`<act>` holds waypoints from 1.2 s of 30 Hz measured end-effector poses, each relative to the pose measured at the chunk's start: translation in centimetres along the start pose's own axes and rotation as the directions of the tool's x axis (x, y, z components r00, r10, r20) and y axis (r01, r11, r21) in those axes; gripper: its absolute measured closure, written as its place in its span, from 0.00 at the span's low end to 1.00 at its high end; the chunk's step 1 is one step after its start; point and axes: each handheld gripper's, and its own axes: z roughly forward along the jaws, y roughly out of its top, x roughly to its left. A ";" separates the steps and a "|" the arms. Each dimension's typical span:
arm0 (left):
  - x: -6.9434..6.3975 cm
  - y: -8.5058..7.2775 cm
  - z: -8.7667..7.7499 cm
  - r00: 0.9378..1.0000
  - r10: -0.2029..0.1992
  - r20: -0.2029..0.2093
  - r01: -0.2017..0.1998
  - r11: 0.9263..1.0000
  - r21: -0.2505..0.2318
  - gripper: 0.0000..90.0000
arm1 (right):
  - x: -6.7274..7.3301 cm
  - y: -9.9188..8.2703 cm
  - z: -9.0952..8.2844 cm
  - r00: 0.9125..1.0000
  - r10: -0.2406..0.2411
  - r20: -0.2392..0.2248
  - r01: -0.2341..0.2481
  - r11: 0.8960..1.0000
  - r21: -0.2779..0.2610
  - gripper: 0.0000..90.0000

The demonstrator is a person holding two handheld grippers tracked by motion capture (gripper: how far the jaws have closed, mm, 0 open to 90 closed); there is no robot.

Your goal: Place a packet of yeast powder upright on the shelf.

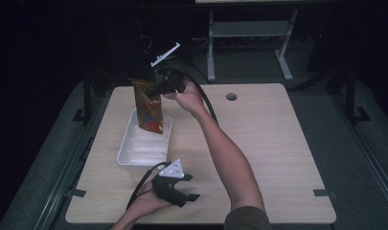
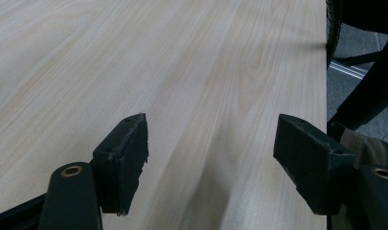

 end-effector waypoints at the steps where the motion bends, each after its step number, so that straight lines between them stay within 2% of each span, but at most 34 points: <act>1: 0.0 0.0 0.0 1.000 -0.001 0.000 0.001 1.000 0.002 0.30 | -0.1 0.0 0.2 1.000 0.000 0.000 0.000 1.000 0.004 0.91; 36: 0.1 0.0 0.0 1.000 0.002 -0.001 -0.002 1.000 0.009 0.30 | -0.7 -1.1 2.6 1.000 0.008 -0.027 -0.008 1.000 0.029 0.90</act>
